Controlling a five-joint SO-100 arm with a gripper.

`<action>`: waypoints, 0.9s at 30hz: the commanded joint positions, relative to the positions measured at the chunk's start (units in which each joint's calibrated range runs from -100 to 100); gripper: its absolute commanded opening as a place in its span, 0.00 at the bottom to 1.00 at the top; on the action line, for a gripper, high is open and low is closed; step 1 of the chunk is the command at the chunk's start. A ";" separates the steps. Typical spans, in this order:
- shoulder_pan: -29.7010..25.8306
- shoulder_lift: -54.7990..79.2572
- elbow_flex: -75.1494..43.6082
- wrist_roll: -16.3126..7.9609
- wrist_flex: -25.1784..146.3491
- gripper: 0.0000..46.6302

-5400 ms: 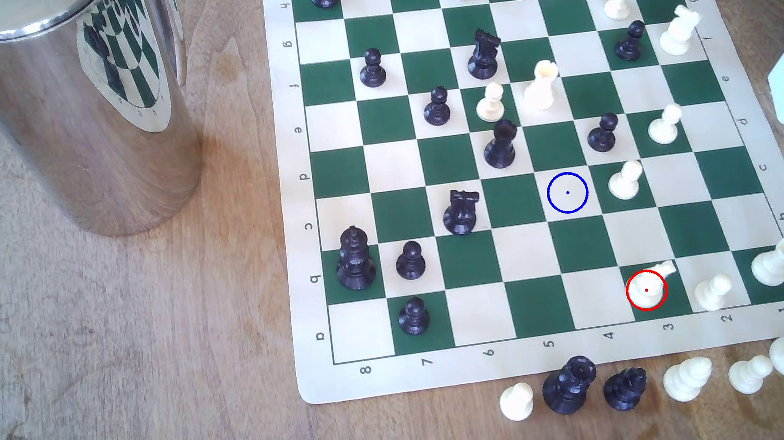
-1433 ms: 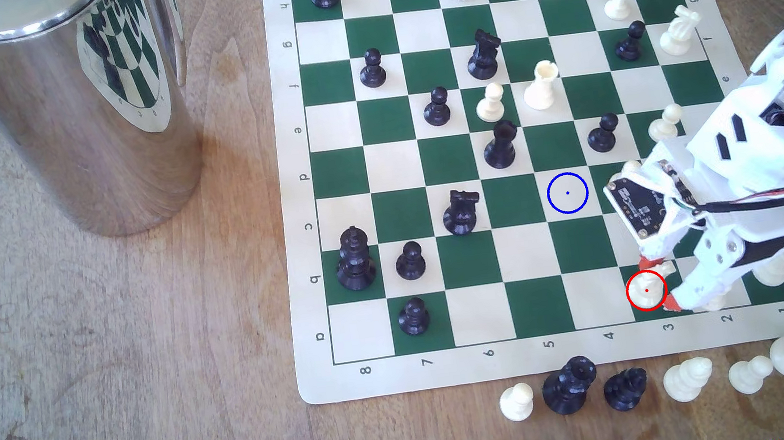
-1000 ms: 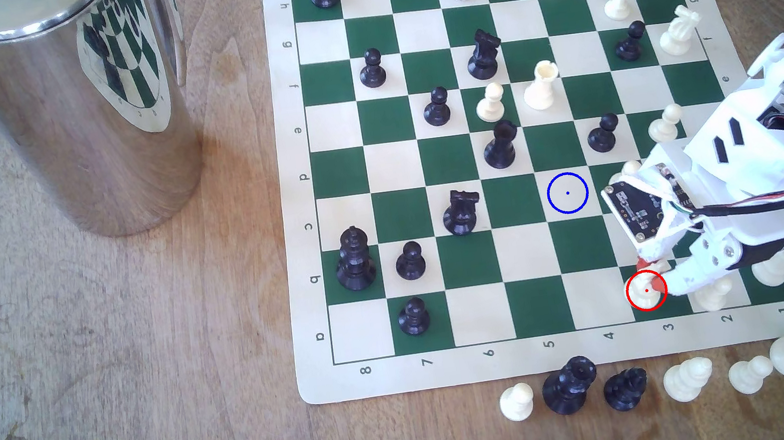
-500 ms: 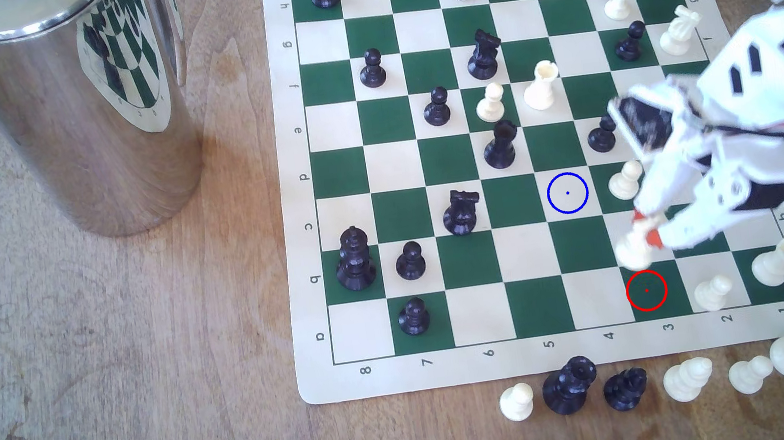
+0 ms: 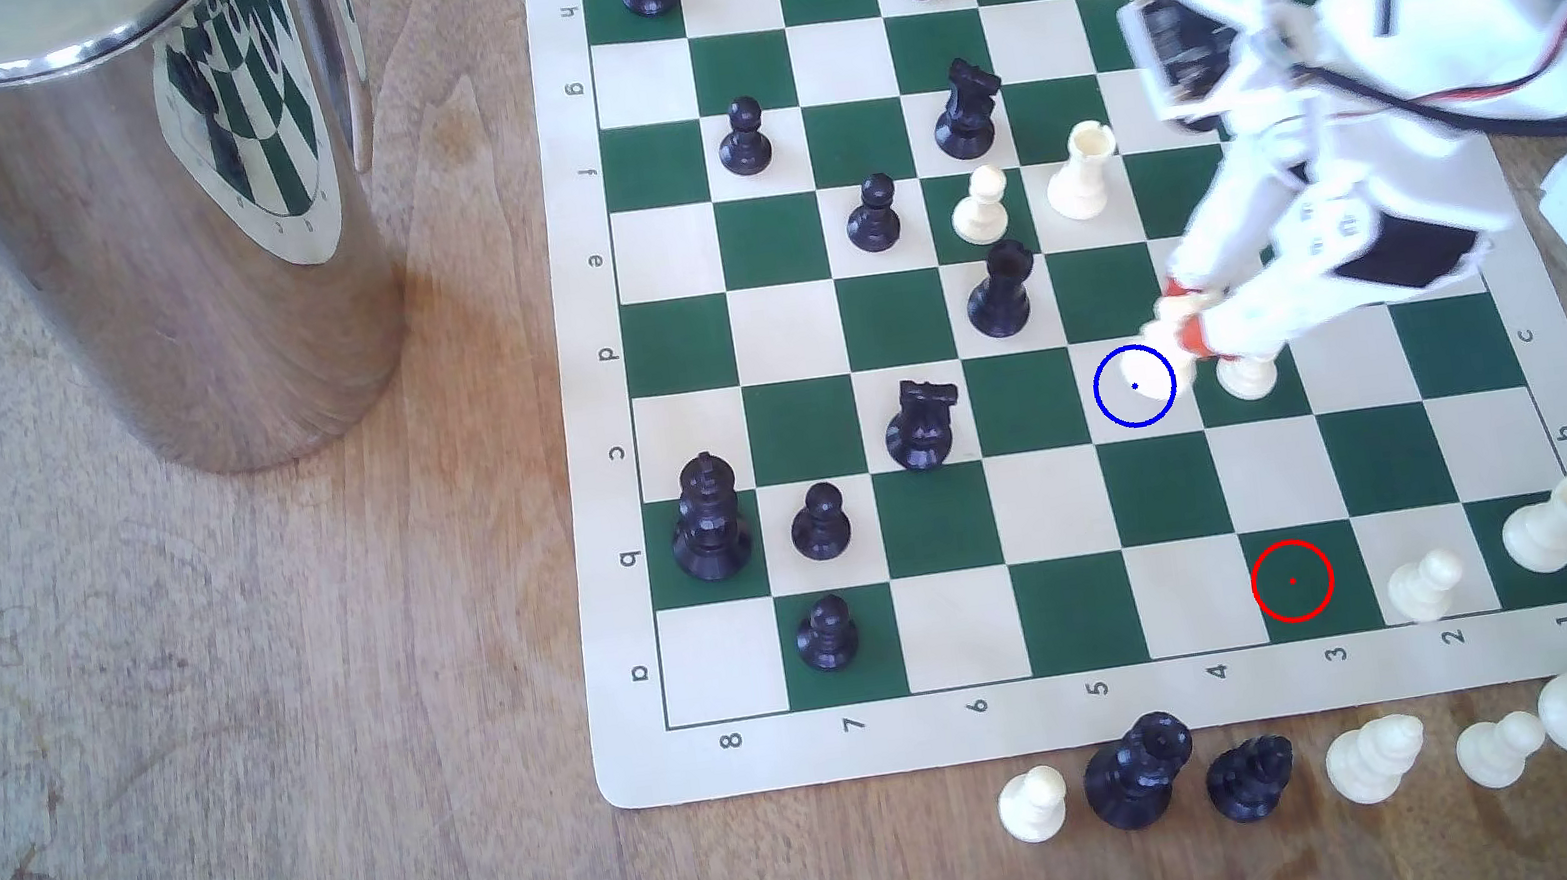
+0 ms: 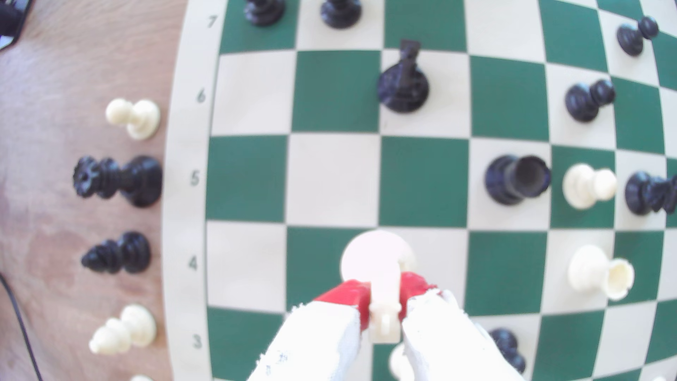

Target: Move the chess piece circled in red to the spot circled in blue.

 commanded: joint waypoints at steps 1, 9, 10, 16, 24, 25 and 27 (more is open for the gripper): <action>2.26 2.29 0.72 0.78 -3.28 0.01; 2.65 7.30 1.54 1.22 -5.33 0.01; 2.57 7.64 1.54 1.22 -5.33 0.01; 1.87 10.01 2.26 1.27 -5.74 0.01; 2.49 11.37 2.71 1.66 -6.48 0.01; 2.26 11.97 3.08 1.71 -7.21 0.01; 2.26 12.73 3.44 1.86 -7.71 0.01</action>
